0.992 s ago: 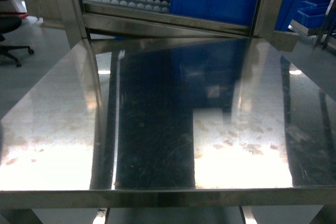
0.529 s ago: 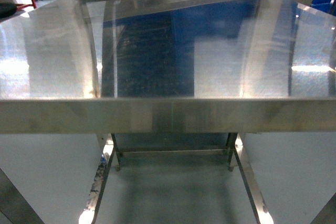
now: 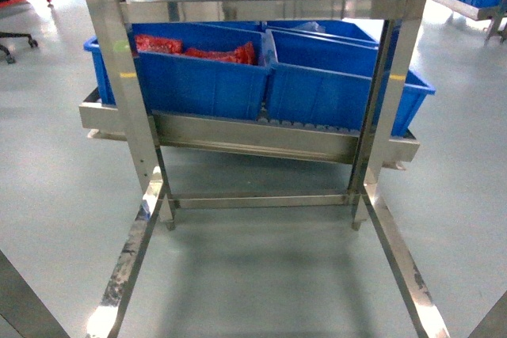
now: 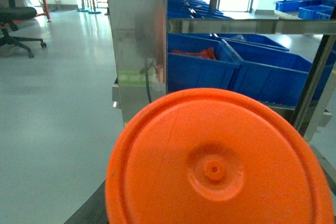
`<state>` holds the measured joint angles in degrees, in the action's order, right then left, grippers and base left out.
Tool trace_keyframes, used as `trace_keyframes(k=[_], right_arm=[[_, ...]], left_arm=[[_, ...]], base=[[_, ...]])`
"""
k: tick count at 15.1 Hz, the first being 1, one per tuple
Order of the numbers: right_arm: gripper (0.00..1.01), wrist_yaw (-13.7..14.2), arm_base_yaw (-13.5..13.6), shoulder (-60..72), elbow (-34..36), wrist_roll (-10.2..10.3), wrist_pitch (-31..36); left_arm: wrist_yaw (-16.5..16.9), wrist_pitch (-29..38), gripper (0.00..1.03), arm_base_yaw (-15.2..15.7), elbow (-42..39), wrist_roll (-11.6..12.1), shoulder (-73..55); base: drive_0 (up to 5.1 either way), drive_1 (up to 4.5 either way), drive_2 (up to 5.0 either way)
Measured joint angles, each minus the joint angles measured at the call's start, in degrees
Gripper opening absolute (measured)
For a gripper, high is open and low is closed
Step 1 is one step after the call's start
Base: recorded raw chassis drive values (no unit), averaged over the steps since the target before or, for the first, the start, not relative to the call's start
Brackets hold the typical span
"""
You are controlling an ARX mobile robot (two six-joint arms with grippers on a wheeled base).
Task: Pick capacitor and pack into box
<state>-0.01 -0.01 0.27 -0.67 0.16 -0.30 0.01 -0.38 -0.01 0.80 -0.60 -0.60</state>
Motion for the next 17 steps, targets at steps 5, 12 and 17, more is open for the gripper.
trace_keyframes(k=[5,12,17], right_arm=[[0.98,0.0,0.0,0.0,0.0,-0.1,-0.2],[0.98,0.0,0.0,0.0,0.0,0.0,0.0],[0.98,0.1,0.0,0.0,0.0,0.0,-0.2]], left_arm=[[0.0,-0.1,0.44,0.0,0.0,0.0,0.0],[0.0,0.0,0.44,0.0,0.0,0.0,0.0],[0.0,0.0,0.44,0.0,0.0,0.0,0.0]], base=[[0.0,0.0,0.0],[0.0,0.0,0.0],[-3.9,2.07,2.1]])
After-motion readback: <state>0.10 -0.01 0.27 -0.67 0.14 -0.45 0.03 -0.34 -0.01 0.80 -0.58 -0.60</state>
